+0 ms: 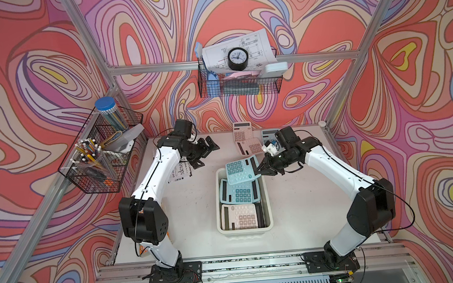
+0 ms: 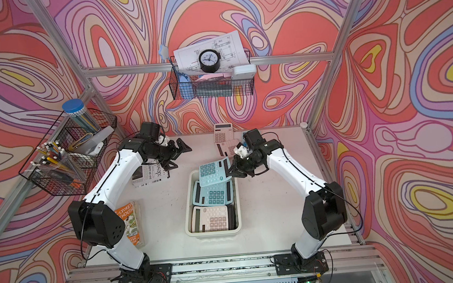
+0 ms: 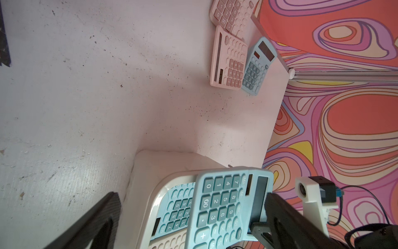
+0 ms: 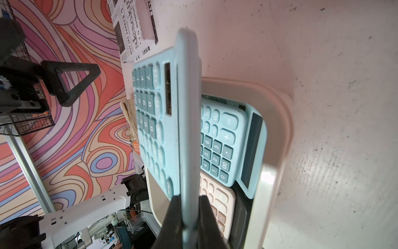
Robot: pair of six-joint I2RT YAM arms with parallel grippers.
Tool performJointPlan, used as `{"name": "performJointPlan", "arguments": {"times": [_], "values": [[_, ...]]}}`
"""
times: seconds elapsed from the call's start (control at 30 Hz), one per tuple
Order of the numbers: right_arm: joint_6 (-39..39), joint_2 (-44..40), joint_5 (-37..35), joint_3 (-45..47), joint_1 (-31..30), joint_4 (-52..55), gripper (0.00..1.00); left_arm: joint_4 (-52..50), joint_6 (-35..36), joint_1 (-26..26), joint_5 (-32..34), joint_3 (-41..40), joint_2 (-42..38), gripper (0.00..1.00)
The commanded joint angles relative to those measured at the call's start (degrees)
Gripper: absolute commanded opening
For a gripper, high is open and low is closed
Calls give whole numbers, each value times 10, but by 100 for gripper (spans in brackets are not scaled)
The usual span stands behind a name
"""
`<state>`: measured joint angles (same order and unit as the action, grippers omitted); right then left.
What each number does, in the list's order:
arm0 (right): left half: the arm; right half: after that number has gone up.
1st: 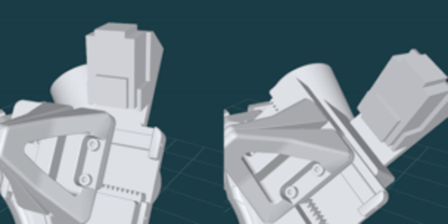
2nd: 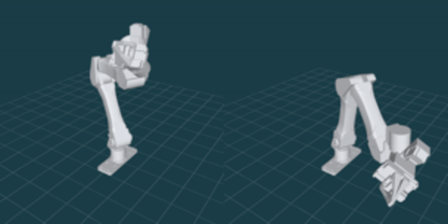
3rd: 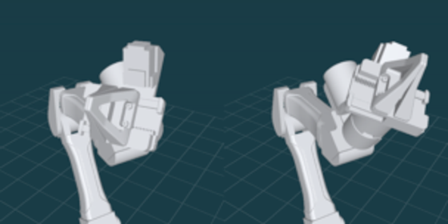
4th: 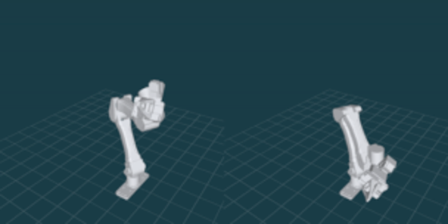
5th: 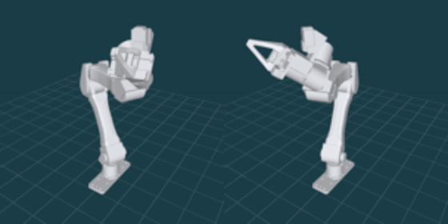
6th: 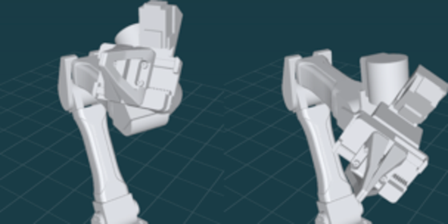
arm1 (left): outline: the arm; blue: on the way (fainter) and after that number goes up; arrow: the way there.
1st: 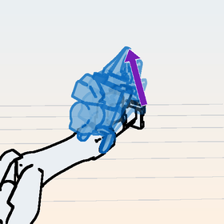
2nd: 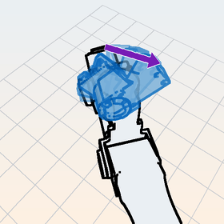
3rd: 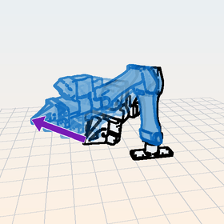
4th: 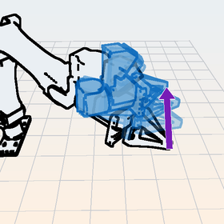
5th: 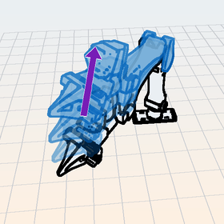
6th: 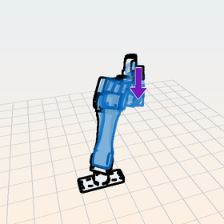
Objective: Put the calculator in the storage box
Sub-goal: Place the calculator in the storage box.
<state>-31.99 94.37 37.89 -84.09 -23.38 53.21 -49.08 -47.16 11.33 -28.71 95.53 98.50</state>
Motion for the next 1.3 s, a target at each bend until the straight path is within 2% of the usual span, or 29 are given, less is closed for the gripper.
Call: {"name": "performJointPlan", "arguments": {"times": [0.0, 0.23, 0.6, 0.93, 0.97, 1.07, 1.1, 1.27], "values": [[1, -14, -21, 2, -20, 10, 0, 16, -12, 2, -14, 1, 15, 98], [-37, -22, -78, 25, -55, 5, 0, 21, -22, 1, -29, 6, 26, 99], [-92, -63, -118, 81, -101, -7, 0, 20, -25, -17, -40, 1, 32, 99], [-94, -10, -159, 29, -102, 10, 0, 18, -22, -20, -42, 10, 42, 99], [-91, -4, -162, 23, -103, 16, 3, 17, -22, -21, -42, 10, 42, 98], [-88, 2, -170, 10, -102, 32, 25, 17, -21, -23, -41, 10, 45, 98], [-87, 2, -174, 5, -102, 38, 29, 17, -21, -24, -42, 10, 45, 99], [-74, 0, -203, -23, -102, 86, 40, 18, -22, -24, -41, 10, 49, 99]]}}
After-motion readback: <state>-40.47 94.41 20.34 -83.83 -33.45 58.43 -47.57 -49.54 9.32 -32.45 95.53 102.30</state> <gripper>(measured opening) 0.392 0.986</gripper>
